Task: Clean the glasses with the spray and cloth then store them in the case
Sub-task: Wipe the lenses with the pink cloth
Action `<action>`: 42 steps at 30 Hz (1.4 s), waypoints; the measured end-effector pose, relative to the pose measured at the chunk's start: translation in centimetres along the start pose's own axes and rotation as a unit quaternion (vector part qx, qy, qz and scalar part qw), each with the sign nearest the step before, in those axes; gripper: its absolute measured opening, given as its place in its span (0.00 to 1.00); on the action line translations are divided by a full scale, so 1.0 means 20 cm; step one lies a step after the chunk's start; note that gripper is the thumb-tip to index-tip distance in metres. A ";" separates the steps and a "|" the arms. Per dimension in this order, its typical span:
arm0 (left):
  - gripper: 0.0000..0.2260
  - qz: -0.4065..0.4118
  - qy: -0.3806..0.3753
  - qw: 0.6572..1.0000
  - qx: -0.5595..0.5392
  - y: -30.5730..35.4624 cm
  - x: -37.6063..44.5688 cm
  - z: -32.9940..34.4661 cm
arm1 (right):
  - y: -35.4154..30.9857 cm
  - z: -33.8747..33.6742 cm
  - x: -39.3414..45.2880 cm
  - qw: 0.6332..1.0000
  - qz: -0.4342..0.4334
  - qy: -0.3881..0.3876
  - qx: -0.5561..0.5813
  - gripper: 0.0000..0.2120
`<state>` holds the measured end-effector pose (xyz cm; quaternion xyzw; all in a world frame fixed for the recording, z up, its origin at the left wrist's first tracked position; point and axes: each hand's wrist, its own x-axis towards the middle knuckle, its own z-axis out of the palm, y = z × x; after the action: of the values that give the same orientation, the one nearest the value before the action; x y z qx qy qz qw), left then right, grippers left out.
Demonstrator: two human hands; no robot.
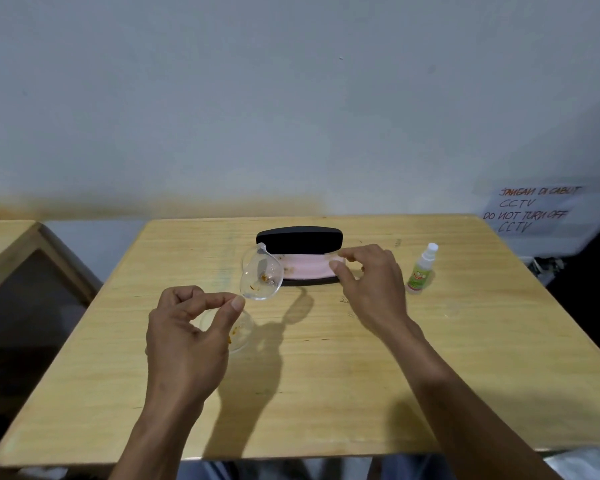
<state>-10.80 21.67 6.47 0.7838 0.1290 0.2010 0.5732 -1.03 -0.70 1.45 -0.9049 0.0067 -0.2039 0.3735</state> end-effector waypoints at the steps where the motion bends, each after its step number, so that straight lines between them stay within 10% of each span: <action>1: 0.06 0.001 0.002 1.000 -0.002 0.00 0.00 -0.01 | 0.00 0.02 0.02 1.000 0.006 -0.026 -0.015 0.11; 14: 0.07 0.014 0.000 1.000 0.002 -0.04 0.07 -0.04 | 0.16 0.03 0.11 0.985 -0.037 -0.119 -0.124 0.11; 29: 0.08 0.031 -0.019 0.997 0.063 -0.02 0.06 0.01 | -0.18 -0.20 0.17 0.987 0.010 -0.141 0.075 0.12; 42: 0.07 0.054 -0.031 0.996 0.069 0.07 -0.04 0.01 | -0.39 -0.44 -0.02 0.895 0.171 -0.211 0.354 0.13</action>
<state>-11.49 20.63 7.51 0.8333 0.0826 0.1977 0.5097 -5.73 -0.85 12.21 -0.7197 0.0096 0.0702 0.6907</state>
